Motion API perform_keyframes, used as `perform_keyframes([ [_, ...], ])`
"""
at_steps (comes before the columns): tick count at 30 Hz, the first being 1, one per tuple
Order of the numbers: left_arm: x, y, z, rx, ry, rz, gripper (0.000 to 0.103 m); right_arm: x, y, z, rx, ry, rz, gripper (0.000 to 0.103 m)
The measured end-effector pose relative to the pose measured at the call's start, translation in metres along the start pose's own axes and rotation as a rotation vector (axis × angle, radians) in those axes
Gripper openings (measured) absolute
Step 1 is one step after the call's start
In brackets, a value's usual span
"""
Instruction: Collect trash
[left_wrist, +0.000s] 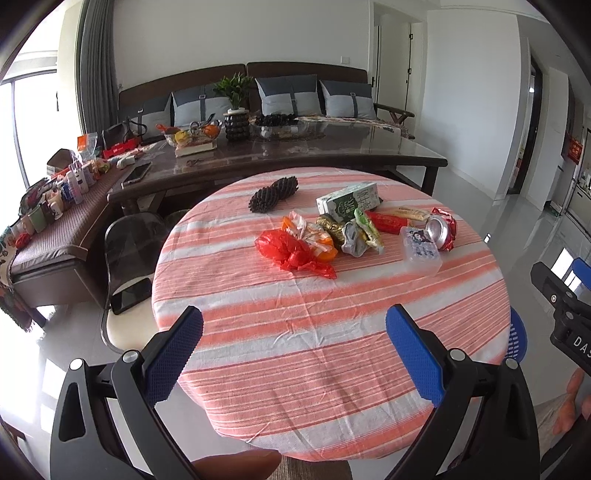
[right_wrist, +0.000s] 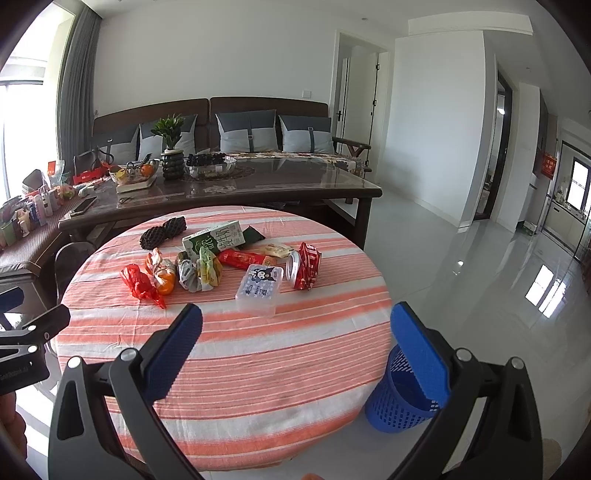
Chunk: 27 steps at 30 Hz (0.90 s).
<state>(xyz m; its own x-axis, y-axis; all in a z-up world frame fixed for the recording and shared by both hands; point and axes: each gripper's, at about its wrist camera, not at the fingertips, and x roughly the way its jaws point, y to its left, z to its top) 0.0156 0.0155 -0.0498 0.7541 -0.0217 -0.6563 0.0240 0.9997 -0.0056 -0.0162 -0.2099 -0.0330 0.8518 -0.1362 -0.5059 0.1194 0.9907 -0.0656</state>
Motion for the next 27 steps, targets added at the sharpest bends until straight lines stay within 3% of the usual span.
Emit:
perform_keyframes([
  [6, 0.048, 0.018, -0.012, -0.057, 0.148, -0.038, 0.098, 0.036, 0.002, -0.016, 0.000, 0.077, 0.018, 0.098],
  [16, 0.152, 0.001, -0.001, -0.076, 0.334, -0.050, 0.098, 0.128, 0.006, -0.053, 0.018, 0.329, 0.109, 0.098],
  [21, 0.179, -0.008, 0.012, -0.046, 0.319, 0.045, 0.098, 0.153, 0.013, -0.052, -0.012, 0.376, 0.126, 0.098],
  [27, 0.186, -0.007, 0.016, -0.048, 0.277, 0.070, 0.099, 0.183, 0.024, -0.045, -0.053, 0.429, 0.137, 0.098],
])
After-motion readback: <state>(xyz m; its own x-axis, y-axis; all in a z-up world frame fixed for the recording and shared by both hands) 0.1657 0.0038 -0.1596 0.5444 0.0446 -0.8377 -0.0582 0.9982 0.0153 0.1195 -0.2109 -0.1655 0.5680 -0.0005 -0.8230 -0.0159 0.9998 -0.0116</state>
